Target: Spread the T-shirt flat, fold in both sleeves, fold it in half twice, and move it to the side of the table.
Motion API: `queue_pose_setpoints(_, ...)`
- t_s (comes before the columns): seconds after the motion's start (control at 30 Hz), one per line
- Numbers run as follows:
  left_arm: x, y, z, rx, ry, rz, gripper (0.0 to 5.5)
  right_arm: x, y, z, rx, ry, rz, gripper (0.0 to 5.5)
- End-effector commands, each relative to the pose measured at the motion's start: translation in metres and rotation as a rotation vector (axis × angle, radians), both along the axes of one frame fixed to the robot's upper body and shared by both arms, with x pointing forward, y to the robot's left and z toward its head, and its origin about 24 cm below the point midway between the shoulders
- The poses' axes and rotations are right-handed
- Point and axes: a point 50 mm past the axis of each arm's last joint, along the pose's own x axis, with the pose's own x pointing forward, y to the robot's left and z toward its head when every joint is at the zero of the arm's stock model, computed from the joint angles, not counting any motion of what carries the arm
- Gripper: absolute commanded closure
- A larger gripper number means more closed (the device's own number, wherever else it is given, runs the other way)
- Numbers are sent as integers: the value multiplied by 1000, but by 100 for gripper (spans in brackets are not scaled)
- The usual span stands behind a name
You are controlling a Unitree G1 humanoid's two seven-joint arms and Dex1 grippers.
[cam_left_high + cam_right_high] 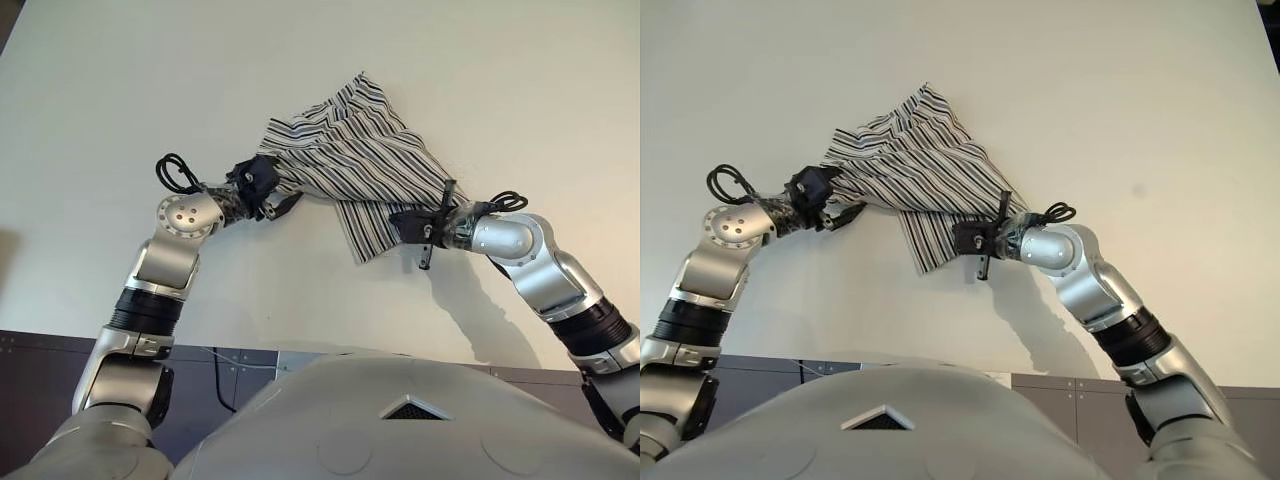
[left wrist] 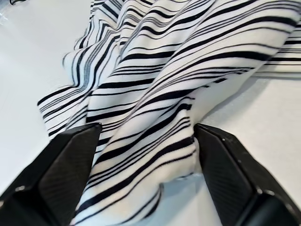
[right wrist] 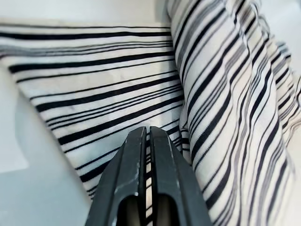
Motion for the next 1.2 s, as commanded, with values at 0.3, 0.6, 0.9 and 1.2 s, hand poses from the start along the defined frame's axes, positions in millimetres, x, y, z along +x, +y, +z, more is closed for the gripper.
queue_pose_setpoints(0.3,-5,7,-18,118,125,-126,209,22,-37,-19,-242,-41,24,540)
queue_pose_setpoints(0.6,-2,18,-9,424,-80,-257,348,35,-42,-18,-240,-71,-19,540)
queue_pose_setpoints(0.9,3,23,-6,576,-243,-365,348,39,-49,-19,-239,-91,-50,540)
queue_pose_setpoints(1.2,-4,6,-11,580,-496,-440,477,41,-49,-18,-239,-99,-46,540)
